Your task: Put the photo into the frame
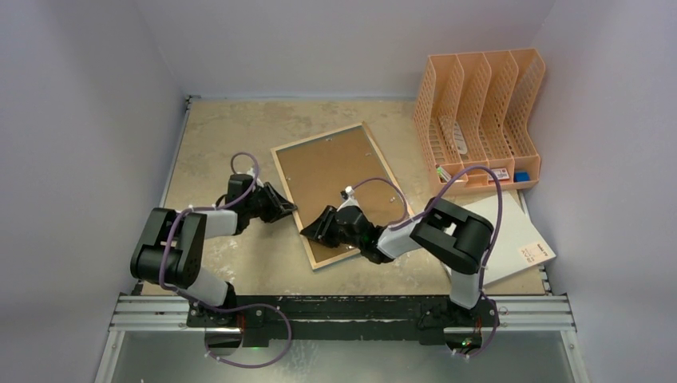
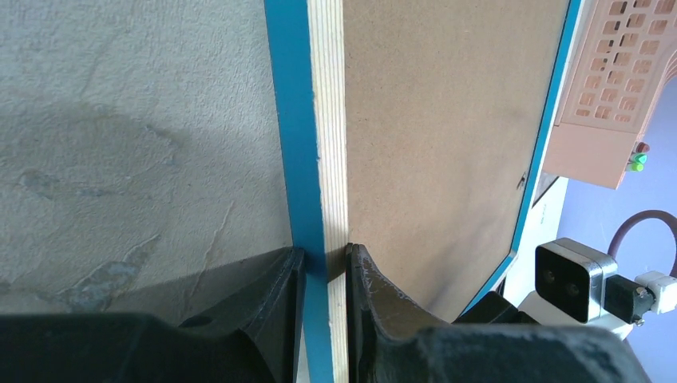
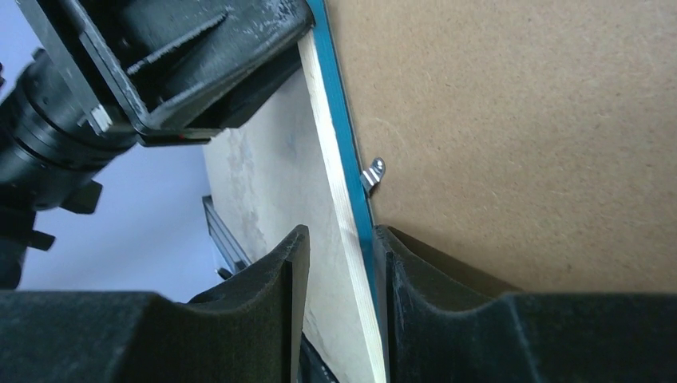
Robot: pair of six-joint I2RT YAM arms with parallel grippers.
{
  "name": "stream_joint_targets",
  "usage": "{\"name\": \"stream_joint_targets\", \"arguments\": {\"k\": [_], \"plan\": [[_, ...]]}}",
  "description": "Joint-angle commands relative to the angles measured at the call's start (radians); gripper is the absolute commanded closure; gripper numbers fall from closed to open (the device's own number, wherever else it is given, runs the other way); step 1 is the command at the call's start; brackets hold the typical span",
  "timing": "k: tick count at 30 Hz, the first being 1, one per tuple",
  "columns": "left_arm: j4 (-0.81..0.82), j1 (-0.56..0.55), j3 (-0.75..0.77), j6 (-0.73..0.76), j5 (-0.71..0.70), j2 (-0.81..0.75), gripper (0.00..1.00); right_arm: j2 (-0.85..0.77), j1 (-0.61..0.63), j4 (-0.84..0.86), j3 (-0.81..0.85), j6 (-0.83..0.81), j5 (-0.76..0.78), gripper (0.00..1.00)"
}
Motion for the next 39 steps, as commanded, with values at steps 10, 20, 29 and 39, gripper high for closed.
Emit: {"name": "stream_joint_targets", "arguments": {"k": [10, 20, 29, 39], "plan": [[-0.106, -0.003, -0.079, 0.045, -0.114, 0.066, 1.0, 0.144, 0.022, 0.028, 0.046, 0.03, 0.197, 0.6], [-0.129, -0.003, -0.094, 0.03, -0.142, 0.015, 1.0, 0.186, 0.023, -0.134, 0.126, 0.028, 0.328, 0.6], [-0.118, -0.003, -0.104, 0.01, -0.138, 0.008, 1.0, 0.255, 0.025, -0.06, 0.168, -0.043, 0.298, 0.61], [-0.111, -0.003, -0.115, 0.003, -0.143, -0.008, 1.0, 0.186, 0.025, -0.031, 0.122, -0.018, 0.247, 0.59]]}}
